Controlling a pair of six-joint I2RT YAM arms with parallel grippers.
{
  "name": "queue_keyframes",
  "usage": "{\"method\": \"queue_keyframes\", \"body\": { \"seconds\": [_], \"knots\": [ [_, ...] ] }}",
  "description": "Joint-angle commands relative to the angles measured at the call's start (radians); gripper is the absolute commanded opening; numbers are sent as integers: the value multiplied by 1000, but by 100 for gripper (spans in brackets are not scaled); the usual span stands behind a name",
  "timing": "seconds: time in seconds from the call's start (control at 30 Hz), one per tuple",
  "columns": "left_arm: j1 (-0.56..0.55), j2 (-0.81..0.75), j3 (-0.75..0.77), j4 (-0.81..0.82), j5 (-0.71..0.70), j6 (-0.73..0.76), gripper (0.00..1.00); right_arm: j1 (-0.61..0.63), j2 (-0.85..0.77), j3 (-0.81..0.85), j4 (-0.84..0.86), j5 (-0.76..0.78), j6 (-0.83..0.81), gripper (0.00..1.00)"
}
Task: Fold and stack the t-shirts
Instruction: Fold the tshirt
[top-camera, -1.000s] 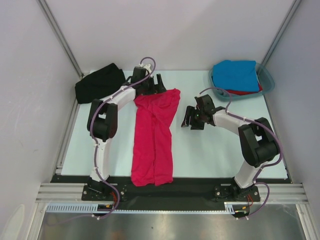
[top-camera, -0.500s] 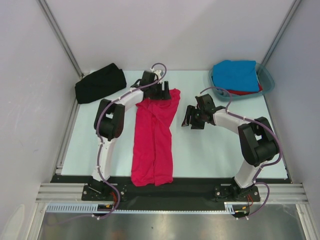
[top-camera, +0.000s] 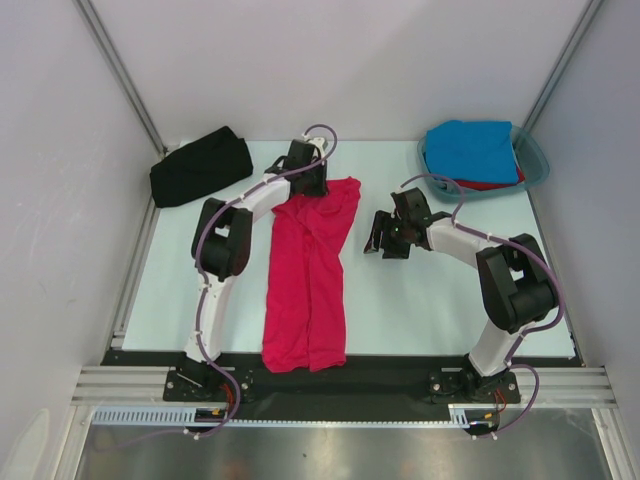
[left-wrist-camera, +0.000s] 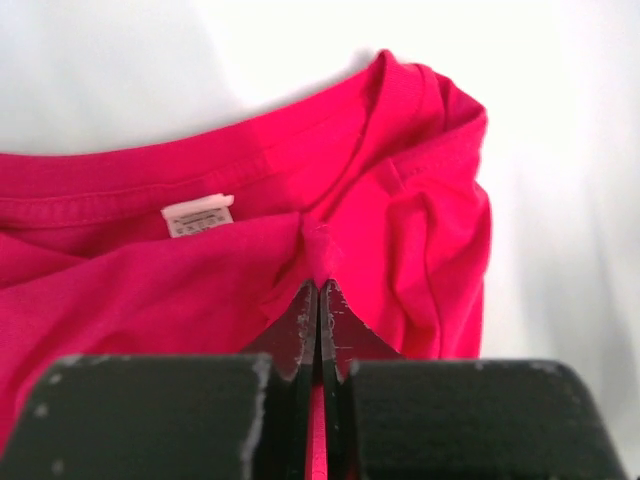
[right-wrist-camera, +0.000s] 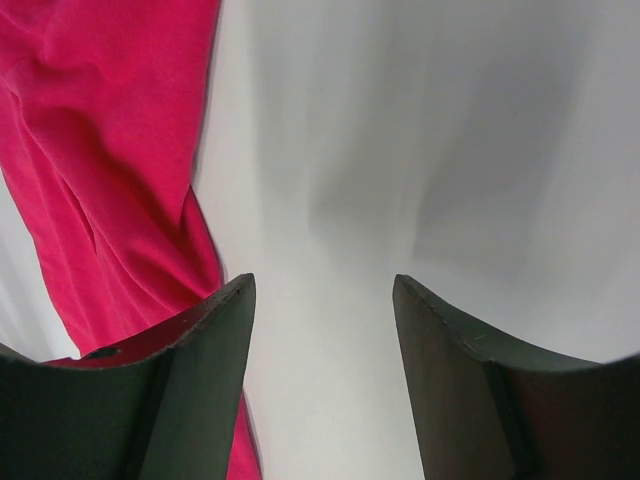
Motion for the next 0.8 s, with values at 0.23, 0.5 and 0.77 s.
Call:
{"method": "queue_keyframes", "body": {
  "seconds": [0.23,0.5,0.77],
  "knots": [
    [29,-186,-98,139,-104,-20,0,-6,-17,14,10,-12,-17,63],
    [67,-383,-397,377,-173,-69,0,-6,-11,10,19,-23,-14,63],
    [80,-213,-199,144,-185,-99,78,-6,-5,13,27,-26,-12,63]
  ]
}}
